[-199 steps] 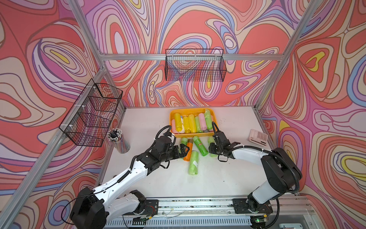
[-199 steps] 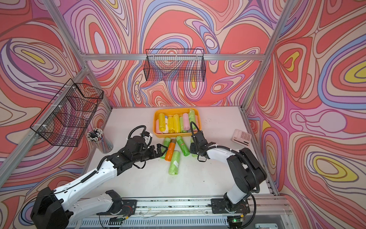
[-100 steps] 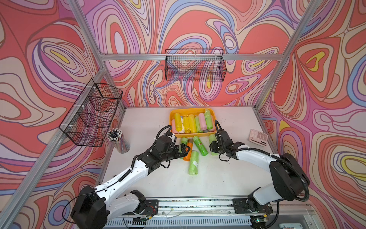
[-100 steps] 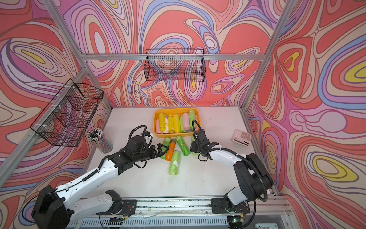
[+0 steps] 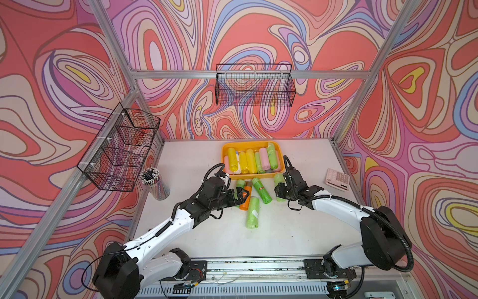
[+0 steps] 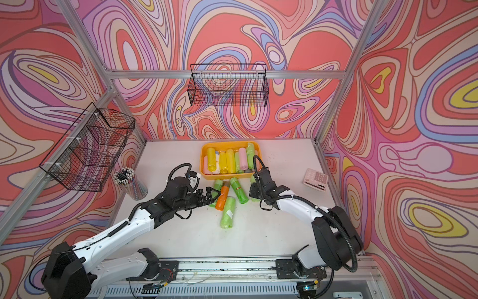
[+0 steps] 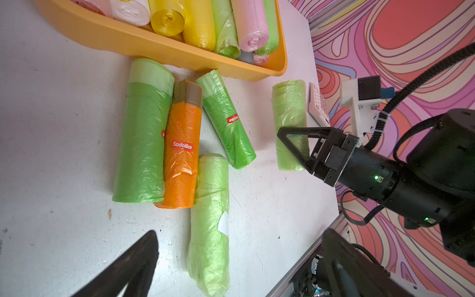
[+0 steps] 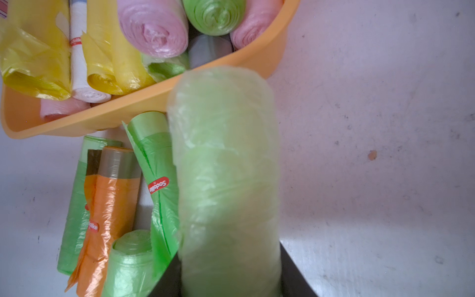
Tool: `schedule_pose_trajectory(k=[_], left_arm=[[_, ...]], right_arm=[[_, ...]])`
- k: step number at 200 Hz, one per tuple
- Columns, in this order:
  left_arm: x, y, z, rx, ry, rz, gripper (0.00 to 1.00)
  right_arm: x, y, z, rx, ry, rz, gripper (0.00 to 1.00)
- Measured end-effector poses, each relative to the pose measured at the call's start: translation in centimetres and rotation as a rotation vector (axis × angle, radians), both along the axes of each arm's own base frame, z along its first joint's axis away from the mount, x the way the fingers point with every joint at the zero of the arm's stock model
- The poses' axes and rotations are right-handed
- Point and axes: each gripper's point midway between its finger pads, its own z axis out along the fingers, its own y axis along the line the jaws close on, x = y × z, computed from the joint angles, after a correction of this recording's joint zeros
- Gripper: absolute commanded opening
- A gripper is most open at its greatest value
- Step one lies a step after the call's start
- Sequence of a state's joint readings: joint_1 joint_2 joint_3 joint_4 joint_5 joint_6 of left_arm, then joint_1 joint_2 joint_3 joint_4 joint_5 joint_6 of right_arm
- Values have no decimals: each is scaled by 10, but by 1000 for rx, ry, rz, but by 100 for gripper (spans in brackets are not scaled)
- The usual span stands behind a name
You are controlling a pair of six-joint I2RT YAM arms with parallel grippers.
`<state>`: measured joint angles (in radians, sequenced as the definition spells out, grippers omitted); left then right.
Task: Put the roll of trash bags into the storage box
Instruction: Pick up the roll of trash bags from the center of the board.
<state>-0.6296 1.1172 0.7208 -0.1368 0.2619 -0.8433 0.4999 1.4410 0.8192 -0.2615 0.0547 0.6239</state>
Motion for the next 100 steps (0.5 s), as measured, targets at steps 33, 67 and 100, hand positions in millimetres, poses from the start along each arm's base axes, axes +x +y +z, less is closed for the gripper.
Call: schedule_pose_trajectory(k=[33,67,100], left_arm=[[0,0,3,-5,-7,0,100],[-1,1,10,-18,-26,1,100],[-2,3,15,-24,-40,5,100]], right_arm=[[0,2,11,25,-16,1,34],[5,8,28,59,-42,7,33],[8,13,39,84,-57,13,33]])
